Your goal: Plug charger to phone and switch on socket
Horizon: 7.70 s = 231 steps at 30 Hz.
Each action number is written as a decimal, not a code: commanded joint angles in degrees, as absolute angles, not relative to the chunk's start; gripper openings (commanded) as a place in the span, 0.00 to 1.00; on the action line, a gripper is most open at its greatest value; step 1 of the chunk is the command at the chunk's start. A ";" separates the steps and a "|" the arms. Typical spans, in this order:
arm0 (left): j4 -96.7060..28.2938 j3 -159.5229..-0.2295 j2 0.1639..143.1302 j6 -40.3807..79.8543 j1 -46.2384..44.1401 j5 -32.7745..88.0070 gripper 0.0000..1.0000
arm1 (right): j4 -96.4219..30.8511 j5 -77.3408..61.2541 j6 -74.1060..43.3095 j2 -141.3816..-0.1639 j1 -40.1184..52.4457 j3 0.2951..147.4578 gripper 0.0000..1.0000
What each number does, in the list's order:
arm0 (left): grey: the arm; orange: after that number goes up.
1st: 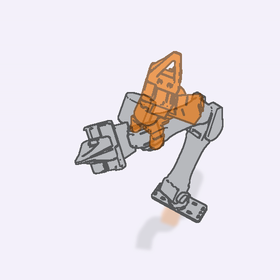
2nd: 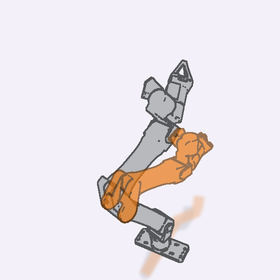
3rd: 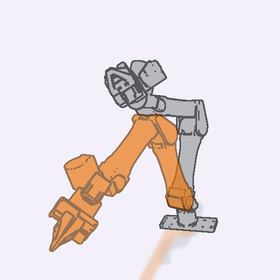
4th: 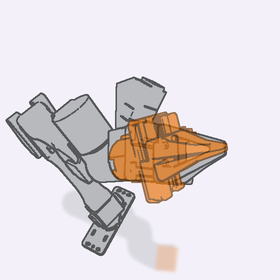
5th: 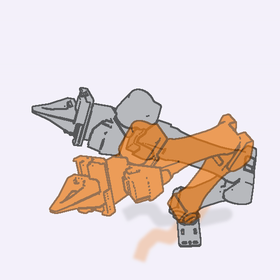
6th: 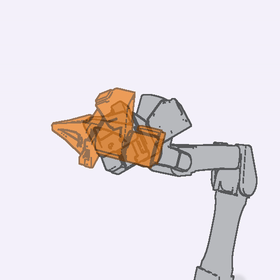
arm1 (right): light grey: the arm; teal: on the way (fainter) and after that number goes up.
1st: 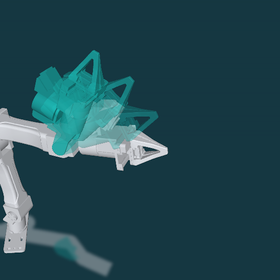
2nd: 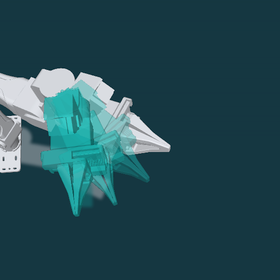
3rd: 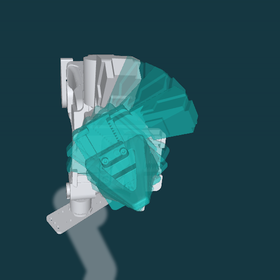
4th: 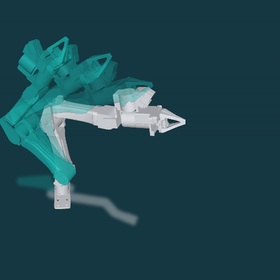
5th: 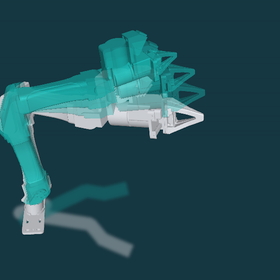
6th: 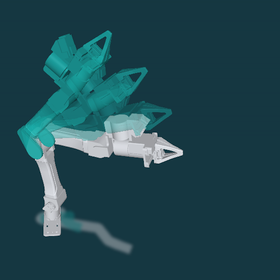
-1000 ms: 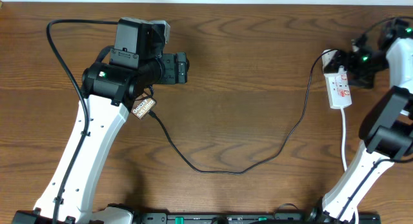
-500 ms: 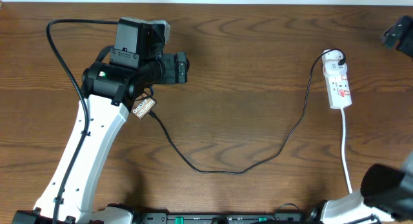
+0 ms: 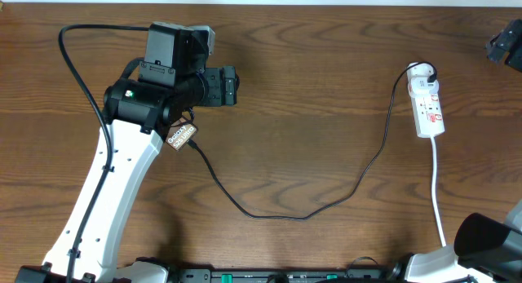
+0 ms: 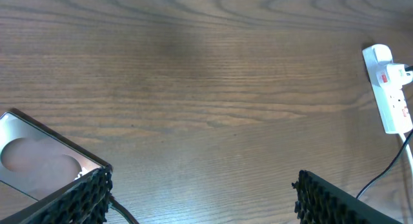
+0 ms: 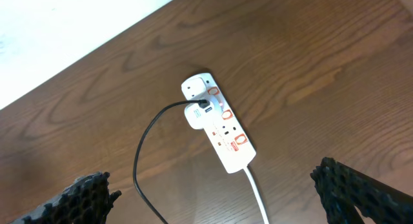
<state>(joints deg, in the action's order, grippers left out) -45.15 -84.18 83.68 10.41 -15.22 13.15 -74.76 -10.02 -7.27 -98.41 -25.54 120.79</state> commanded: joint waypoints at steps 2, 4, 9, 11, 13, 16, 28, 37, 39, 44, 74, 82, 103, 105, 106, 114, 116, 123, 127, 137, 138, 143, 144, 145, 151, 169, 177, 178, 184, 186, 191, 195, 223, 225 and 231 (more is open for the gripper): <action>-45.21 -85.10 83.20 9.41 -15.18 12.32 0.89 | -74.81 -9.34 -8.12 -98.15 -25.30 120.64 0.99; -45.82 -85.10 83.20 7.49 -15.16 9.43 0.89 | -74.81 -9.34 -8.12 -98.15 -25.30 120.64 0.99; -49.25 -84.40 82.24 7.49 -15.18 6.31 0.89 | -74.81 -9.34 -8.12 -98.15 -25.30 120.64 0.99; -49.19 -83.31 81.47 7.51 -15.18 5.48 0.89 | -74.81 -9.34 -8.12 -98.15 -25.30 120.64 0.99; -48.12 -81.34 80.12 7.49 -15.20 4.56 0.89 | -74.81 -9.34 -8.12 -98.15 -25.30 120.64 0.99; -44.16 -77.19 77.17 7.49 -15.18 3.70 0.89 | -74.81 -9.34 -8.12 -98.15 -25.30 120.64 0.99; 4.32 -37.91 47.99 5.72 -14.79 1.91 0.89 | -74.81 -9.34 -8.12 -98.15 -25.30 120.64 0.99; 23.07 -19.22 28.58 4.64 -8.14 5.34 0.89 | -74.81 -9.34 -8.12 -98.15 -25.30 120.64 0.99; 23.07 -17.67 25.39 3.97 -6.20 7.42 0.89 | -74.81 -9.34 -8.12 -98.15 -25.30 120.64 0.99; 22.96 -14.44 16.82 -1.76 -1.43 15.25 0.89 | -74.81 -9.34 -8.12 -98.15 -25.30 120.64 0.99; -4.38 -0.23 0.08 22.90 1.06 -4.78 0.89 | -74.81 -9.34 -8.12 -98.15 -25.30 120.64 0.99; -4.27 -0.23 0.05 13.74 1.06 -1.65 0.89 | -74.81 -9.34 -8.12 -98.15 -25.30 120.64 0.99; -4.19 -0.25 0.23 8.40 1.06 0.82 0.89 | -74.83 -9.34 -8.12 -98.15 -25.30 120.64 0.99; -4.19 -0.25 0.23 8.40 1.06 0.82 0.89 | -74.81 -9.34 -8.12 -98.15 -25.30 120.64 0.99; -4.19 -0.25 0.23 8.40 1.06 0.82 0.89 | -74.83 -9.34 -8.12 -98.15 -25.30 120.64 0.99; -4.19 -0.25 0.23 8.40 1.06 0.82 0.89 | -74.81 -9.34 -8.12 -98.15 -25.30 120.64 0.99; -4.19 -0.25 0.23 8.40 1.06 0.82 0.89 | -74.81 -9.34 -8.12 -98.15 -25.30 120.64 0.99; -4.19 -0.25 0.23 8.40 1.06 0.82 0.89 | -74.81 -9.34 -8.12 -98.15 -25.30 120.64 0.99; -4.19 -0.25 0.23 8.40 1.06 0.82 0.89 | -74.81 -9.34 -8.12 -98.15 -25.30 120.64 0.99; -4.19 -0.25 0.23 8.40 1.06 0.82 0.89 | -75.90 -8.45 -7.68 -96.68 -24.73 120.57 0.99; -4.19 -0.25 0.23 8.40 1.06 0.82 0.89 | -75.26 -8.78 -7.92 -96.07 -24.32 120.53 0.99; -4.19 -0.25 0.23 8.40 1.06 0.82 0.89 | -67.77 -9.17 -8.12 -92.16 -19.40 118.54 0.99; -4.19 -0.25 0.23 8.40 1.06 0.82 0.89 | -65.63 -9.15 -8.12 -91.31 -18.02 117.82 0.99; -4.19 -0.25 0.23 8.40 1.06 0.82 0.89 | -62.57 -9.06 -7.90 -90.15 -16.16 116.64 0.99; -4.19 -0.25 0.23 8.40 1.06 0.82 0.89 | -39.24 -9.10 1.72 -80.49 -2.52 102.24 0.99; -4.19 -0.25 0.23 8.40 1.06 0.82 0.89 | 14.70 -9.58 6.28 -42.54 8.67 30.79 0.99; -4.19 -0.25 0.23 8.40 1.06 0.82 0.89 | 30.35 -7.55 6.28 -26.46 8.67 5.39 0.99; -4.19 -0.25 0.23 8.40 1.06 0.82 0.89 | 30.46 -7.31 6.28 -24.82 8.67 3.66 0.99; -4.19 -0.25 0.23 8.40 1.06 0.82 0.89 | 16.10 -5.85 6.11 -13.61 8.54 0.32 0.99; -4.19 -0.25 0.23 8.40 1.06 0.82 0.89 | 8.93 -5.63 6.20 -10.02 8.08 0.32 0.99; -4.19 -0.25 0.23 8.40 1.06 0.82 0.89 | -4.43 -3.03 5.96 -0.67 7.01 0.36 0.99; -4.19 -0.25 0.23 8.40 1.06 0.82 0.89 | -4.51 -0.99 6.70 -0.27 6.61 0.32 0.99; -4.19 -0.25 0.23 8.40 1.06 0.82 0.89 | -4.08 4.36 -6.57 -0.27 -3.79 0.32 0.99; -4.19 -0.25 0.23 8.40 1.06 0.82 0.89 | -4.10 4.08 -6.04 -0.27 -3.79 0.32 0.99; -4.19 -0.25 0.23 8.40 1.06 0.82 0.89 | -4.10 3.75 -5.50 -0.27 -3.77 0.32 0.99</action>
<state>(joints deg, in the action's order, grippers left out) -1.72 -1.10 0.60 8.75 0.75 1.39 -3.88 2.66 -4.60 -0.71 -3.49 0.38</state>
